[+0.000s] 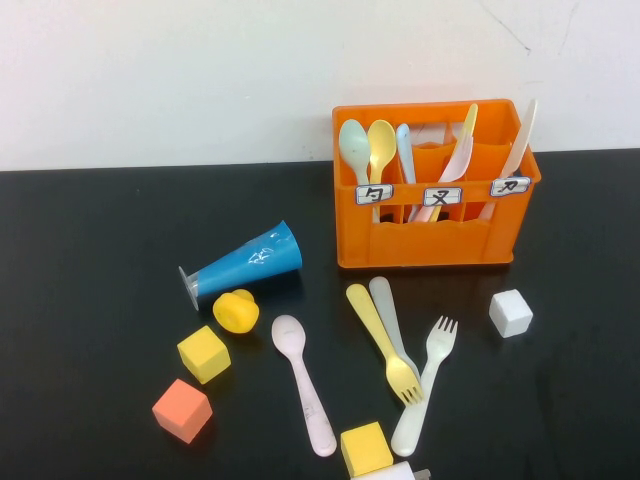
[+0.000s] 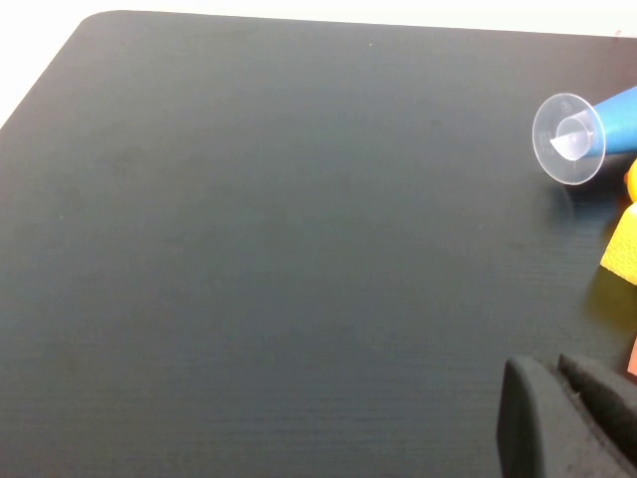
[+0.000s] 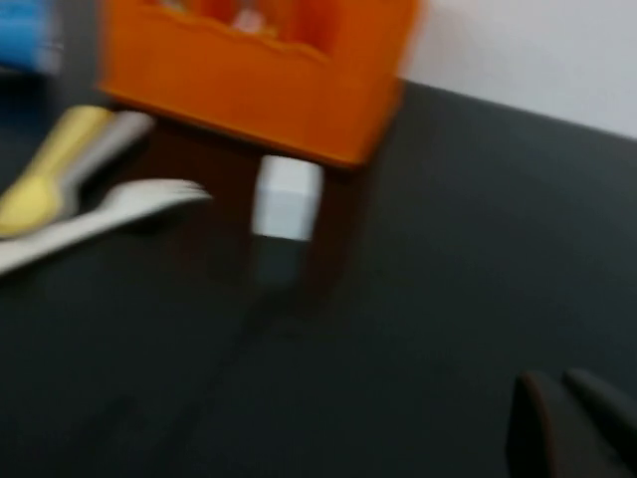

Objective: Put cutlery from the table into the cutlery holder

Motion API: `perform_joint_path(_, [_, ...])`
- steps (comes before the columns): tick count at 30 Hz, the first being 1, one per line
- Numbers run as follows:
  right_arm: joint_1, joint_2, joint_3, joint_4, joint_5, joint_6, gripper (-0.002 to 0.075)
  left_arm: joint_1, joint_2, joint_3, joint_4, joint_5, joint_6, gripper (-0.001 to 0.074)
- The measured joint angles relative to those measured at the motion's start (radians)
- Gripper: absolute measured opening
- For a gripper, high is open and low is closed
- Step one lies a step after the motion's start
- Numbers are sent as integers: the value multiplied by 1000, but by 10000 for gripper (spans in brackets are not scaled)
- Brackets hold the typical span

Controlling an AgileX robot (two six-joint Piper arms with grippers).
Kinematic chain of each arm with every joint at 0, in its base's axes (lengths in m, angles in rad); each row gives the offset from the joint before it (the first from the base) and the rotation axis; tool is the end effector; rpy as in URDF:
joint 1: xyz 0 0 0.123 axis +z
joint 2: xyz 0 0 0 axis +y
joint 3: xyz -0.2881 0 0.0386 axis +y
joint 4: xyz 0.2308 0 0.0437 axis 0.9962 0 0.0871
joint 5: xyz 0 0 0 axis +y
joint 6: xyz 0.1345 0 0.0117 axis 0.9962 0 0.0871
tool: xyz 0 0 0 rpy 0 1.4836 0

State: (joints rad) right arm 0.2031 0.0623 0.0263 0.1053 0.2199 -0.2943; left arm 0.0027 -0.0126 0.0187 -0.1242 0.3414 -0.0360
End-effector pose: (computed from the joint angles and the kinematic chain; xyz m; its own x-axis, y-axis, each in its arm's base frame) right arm 0.0780 0.0192 0.1730 -0.1674 -0.2288 -0.9590 -0.2602 0.9485 -0.1808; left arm 0.0729 -0.0054 0.1658 -0.2577 -0.1531 -0.9540 -0.0019 0.9875 -0.1579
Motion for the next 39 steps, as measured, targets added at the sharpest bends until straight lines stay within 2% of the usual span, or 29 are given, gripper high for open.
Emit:
perform_joint_path(4, [-119, -2, 2, -3, -2, 29, -3, 0, 0, 0, 0, 0, 0, -1])
perform_joint_path(8, [-214, -41, 2, -94, 22, 185, -3, 0, 0, 0, 0, 0, 0, -1])
perform_joint_path(13, [-267, -70, 0, -163, 111, 305, -3, 0, 0, 0, 0, 0, -3, -1])
perform_joint_path(32, [-269, -75, 0, -175, 112, 256, -3, 0, 0, 0, 0, 0, -3, -1])
perform_joint_path(39, [-225, -75, 0, -175, 112, 254, -3, 0, 0, 0, 0, 0, -3, -1])
